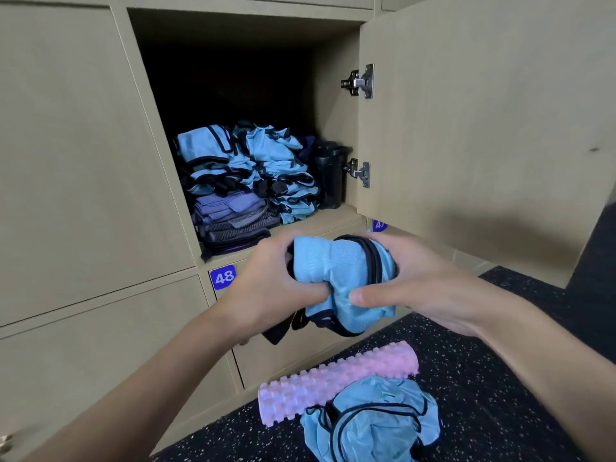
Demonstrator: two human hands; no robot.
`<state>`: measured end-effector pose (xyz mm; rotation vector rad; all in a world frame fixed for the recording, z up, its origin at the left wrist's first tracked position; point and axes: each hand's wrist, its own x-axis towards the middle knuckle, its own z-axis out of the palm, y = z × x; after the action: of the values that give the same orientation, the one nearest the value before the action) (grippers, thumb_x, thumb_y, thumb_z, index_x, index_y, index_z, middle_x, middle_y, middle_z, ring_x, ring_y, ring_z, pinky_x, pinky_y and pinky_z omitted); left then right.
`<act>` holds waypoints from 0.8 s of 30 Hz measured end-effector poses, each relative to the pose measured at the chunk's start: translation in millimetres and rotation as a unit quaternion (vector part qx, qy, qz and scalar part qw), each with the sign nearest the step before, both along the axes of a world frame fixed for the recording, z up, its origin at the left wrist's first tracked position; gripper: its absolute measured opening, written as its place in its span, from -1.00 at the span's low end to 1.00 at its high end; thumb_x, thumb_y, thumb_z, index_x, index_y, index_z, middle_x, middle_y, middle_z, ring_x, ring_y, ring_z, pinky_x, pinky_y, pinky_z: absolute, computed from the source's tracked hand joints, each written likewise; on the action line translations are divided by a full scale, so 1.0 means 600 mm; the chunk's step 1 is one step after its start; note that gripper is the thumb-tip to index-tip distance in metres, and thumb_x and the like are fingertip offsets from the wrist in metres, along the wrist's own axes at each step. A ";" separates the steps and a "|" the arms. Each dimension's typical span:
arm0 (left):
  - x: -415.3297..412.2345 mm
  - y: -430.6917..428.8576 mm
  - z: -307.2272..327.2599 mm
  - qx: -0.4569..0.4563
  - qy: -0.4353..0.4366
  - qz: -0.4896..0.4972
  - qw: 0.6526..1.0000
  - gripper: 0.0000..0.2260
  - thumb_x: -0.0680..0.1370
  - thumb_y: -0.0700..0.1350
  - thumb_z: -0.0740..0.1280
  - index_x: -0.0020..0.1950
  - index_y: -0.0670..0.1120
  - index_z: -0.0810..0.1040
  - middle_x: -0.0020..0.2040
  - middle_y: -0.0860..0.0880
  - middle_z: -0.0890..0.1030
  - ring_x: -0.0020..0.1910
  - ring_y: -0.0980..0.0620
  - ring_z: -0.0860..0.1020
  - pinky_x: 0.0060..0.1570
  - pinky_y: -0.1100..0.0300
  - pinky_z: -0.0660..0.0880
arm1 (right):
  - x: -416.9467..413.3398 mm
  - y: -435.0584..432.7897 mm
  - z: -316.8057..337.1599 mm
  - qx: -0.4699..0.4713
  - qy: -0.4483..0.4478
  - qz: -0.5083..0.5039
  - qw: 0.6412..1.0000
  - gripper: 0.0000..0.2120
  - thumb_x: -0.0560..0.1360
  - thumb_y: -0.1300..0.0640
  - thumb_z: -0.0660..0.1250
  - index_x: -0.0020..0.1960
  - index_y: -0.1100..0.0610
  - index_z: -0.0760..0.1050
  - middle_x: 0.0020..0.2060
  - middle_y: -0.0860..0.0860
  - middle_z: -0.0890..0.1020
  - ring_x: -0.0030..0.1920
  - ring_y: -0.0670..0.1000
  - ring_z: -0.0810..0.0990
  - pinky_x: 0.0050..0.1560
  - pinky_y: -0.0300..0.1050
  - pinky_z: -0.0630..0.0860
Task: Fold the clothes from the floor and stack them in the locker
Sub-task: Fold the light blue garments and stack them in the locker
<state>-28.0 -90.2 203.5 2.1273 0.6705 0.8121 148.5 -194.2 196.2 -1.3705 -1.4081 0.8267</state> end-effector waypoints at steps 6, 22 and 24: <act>0.012 0.005 0.043 -0.007 0.016 -0.023 1.000 -0.73 0.36 -0.32 0.52 -0.02 -0.11 0.57 -0.20 -0.06 0.66 -0.30 0.18 0.56 -0.26 0.21 0.55 | 0.005 0.004 0.015 0.045 -0.098 -0.102 0.989 -0.35 0.29 0.16 0.63 0.26 -0.07 0.39 0.27 -0.25 0.34 0.12 -0.46 0.41 -0.04 -0.57 0.38; 0.069 0.256 0.065 -0.168 -0.138 -0.020 0.976 -0.47 0.40 -0.17 0.58 0.23 0.20 0.45 0.06 -0.07 0.69 0.00 -0.10 0.70 0.12 -0.12 0.61 | 0.045 0.288 0.046 0.190 0.196 -0.151 0.950 -0.46 0.50 0.26 0.42 0.26 -0.29 0.41 -0.01 0.00 0.68 0.01 0.11 0.70 0.04 0.26 0.62; 0.082 0.285 0.072 -0.156 -0.183 -0.007 0.971 -0.45 0.44 -0.22 0.54 0.26 0.26 0.43 0.07 -0.09 0.67 -0.03 -0.05 0.70 0.05 0.04 0.64 | 0.054 0.334 0.061 0.207 0.165 -0.171 0.949 -0.51 0.52 0.25 0.40 0.19 -0.32 0.44 0.07 -0.01 0.63 0.00 0.07 0.70 -0.01 0.24 0.64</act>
<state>21.4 80.6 246.7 1.6426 0.5442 0.9895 181.0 6.3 232.7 -1.0502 -0.9759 0.4673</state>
